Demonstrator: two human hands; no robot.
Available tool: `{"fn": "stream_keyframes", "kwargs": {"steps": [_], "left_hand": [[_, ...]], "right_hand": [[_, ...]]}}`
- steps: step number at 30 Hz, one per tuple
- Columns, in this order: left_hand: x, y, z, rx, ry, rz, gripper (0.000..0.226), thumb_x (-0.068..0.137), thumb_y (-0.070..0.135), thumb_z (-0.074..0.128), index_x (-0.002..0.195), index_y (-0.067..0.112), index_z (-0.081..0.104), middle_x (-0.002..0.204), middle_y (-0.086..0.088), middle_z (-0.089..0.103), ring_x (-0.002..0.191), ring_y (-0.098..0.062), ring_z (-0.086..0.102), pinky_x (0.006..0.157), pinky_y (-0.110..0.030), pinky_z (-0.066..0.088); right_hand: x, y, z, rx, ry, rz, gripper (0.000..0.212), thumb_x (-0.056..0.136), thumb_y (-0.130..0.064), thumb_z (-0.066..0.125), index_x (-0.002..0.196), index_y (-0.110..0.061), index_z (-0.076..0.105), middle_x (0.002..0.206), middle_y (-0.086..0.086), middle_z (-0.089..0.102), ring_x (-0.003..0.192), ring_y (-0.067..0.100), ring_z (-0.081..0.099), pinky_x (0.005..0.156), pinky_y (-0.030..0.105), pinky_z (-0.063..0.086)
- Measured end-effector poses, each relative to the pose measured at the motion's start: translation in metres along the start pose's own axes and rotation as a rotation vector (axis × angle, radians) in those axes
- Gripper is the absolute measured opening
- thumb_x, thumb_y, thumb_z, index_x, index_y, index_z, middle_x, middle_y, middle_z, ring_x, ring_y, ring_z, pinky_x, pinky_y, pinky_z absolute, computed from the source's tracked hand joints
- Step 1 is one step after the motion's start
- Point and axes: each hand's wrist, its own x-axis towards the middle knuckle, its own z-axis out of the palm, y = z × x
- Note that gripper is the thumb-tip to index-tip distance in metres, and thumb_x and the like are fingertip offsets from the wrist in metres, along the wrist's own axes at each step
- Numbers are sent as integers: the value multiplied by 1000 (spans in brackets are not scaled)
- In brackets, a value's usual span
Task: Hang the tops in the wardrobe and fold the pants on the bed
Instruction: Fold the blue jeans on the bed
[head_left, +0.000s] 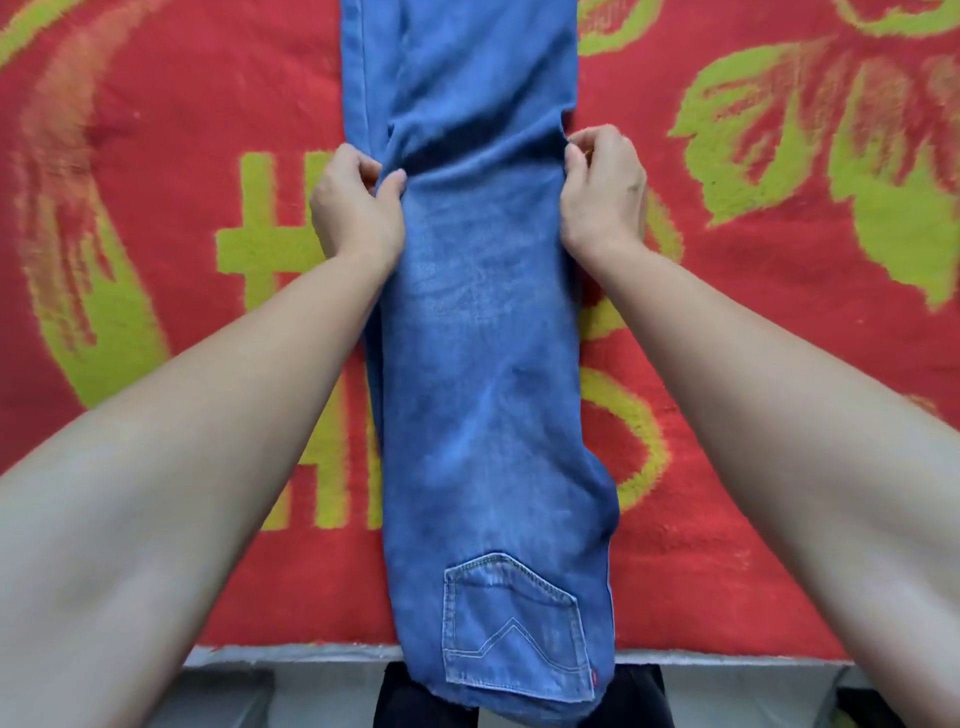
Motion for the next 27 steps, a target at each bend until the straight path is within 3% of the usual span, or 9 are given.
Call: {"fn": "stream_keyframes", "kwargs": {"steps": [5, 9, 11, 14, 17, 19, 21, 24, 27], "left_hand": [[2, -18, 12, -146, -17, 102, 14, 92, 24, 57, 89, 14, 48, 84, 0, 52, 77, -16, 45, 73, -29, 35], [9, -22, 6, -222, 123, 240, 20, 94, 19, 50, 97, -1, 51, 87, -5, 50, 79, -18, 45, 73, -28, 32], [19, -27, 6, -77, 4, 239, 23, 94, 25, 52, 100, 3, 53, 91, -7, 56, 82, -23, 51, 71, -29, 30], [37, -30, 6, 203, -132, 281, 29, 90, 37, 52, 100, 10, 54, 103, -11, 57, 96, -32, 53, 75, -39, 37], [60, -17, 0, 183, -95, 333, 43, 89, 51, 44, 108, 15, 59, 119, -9, 52, 114, -28, 47, 93, -37, 33], [86, -2, -1, 106, -113, 258, 54, 97, 53, 32, 135, 20, 51, 150, -9, 36, 141, -24, 28, 112, -40, 16], [122, 16, 2, 83, -182, 151, 59, 102, 52, 21, 153, 24, 26, 164, -6, 8, 151, -19, 2, 119, -47, -5], [169, 39, 11, 213, -283, 105, 59, 101, 56, 19, 155, 36, 9, 164, -7, -8, 151, -20, -10, 117, -55, -12], [191, 47, 28, 335, -335, 43, 58, 99, 59, 17, 153, 44, 2, 162, -7, -17, 149, -21, -17, 114, -60, -13]], "right_hand": [[6, -5, 22, -130, -31, 61, 28, 102, -22, 39, 125, -14, 52, 126, 11, 55, 116, 31, 53, 92, 39, 36], [7, -11, 30, -8, 162, -226, 28, 96, -12, 38, 117, -7, 56, 111, 14, 59, 99, 35, 56, 83, 43, 39], [10, -4, 42, -145, 137, -286, 31, 93, -5, 37, 117, 0, 56, 106, 20, 58, 95, 41, 54, 83, 49, 38], [13, -6, 55, -337, 112, -228, 36, 88, -5, 36, 118, 4, 54, 107, 24, 56, 95, 44, 52, 84, 52, 36], [18, -15, 47, -65, 117, -116, 33, 83, -10, 36, 109, 2, 53, 104, 22, 56, 95, 40, 52, 84, 45, 35], [34, -24, 40, 192, 115, -17, 33, 81, -10, 37, 109, 2, 52, 107, 18, 54, 100, 34, 51, 86, 28, 33], [58, -37, 35, 297, 166, 32, 34, 87, -12, 40, 115, 2, 52, 115, 16, 53, 109, 30, 51, 87, 18, 29], [104, -68, 31, 183, 177, 57, 46, 97, -36, 46, 133, -7, 48, 130, 13, 49, 123, 28, 46, 102, 27, 29], [141, -100, 34, -140, 194, -137, 54, 91, -49, 49, 136, -21, 48, 134, 6, 45, 126, 25, 42, 104, 34, 30]]}}
